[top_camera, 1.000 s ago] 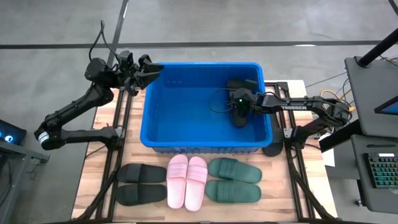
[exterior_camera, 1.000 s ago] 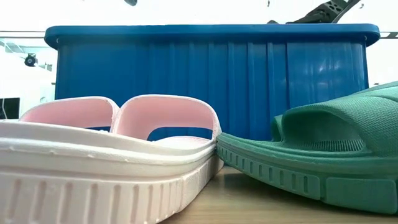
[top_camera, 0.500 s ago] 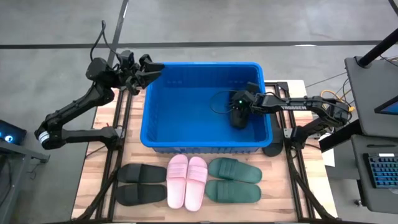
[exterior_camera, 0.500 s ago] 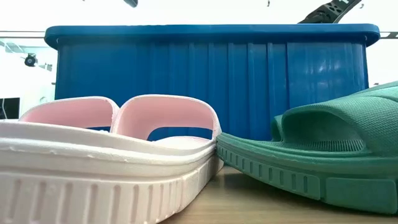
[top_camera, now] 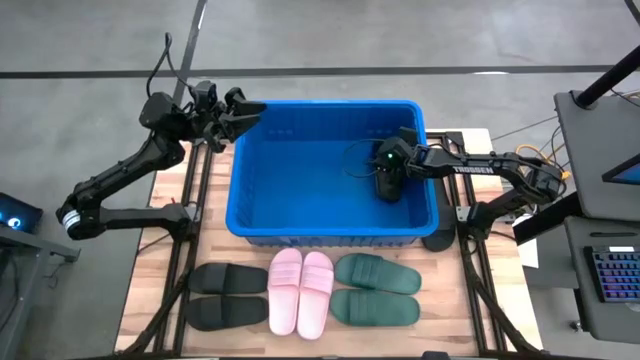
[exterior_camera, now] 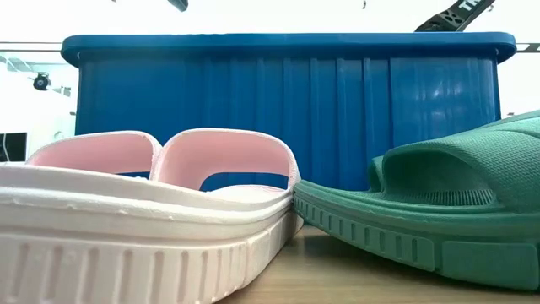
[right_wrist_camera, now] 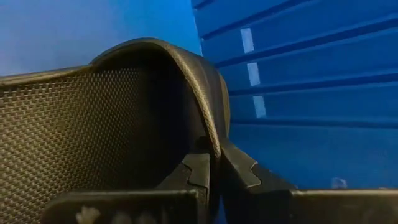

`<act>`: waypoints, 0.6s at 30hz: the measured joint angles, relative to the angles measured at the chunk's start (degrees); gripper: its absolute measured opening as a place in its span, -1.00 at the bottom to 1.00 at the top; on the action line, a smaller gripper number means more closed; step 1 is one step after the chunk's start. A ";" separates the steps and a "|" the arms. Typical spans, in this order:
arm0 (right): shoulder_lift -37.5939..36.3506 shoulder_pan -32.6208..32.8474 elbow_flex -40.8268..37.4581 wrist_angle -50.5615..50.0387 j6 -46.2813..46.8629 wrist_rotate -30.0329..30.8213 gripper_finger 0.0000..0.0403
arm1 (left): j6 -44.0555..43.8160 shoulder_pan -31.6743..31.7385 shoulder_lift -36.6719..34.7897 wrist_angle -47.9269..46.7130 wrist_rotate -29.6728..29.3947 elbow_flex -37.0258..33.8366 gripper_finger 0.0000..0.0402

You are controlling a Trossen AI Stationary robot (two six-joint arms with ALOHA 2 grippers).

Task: Pick and place slides into bin
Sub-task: Put the black slide into the blue bin

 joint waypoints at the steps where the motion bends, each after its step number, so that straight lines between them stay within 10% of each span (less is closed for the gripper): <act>1: 0.05 -0.31 0.00 0.03 0.03 0.01 -0.96 | 0.00 0.00 0.00 0.00 0.00 0.00 0.08; 18: 0.18 -2.23 -1.07 6.57 -6.86 1.83 -0.96 | 0.27 0.00 1.11 -0.02 -0.05 0.00 0.08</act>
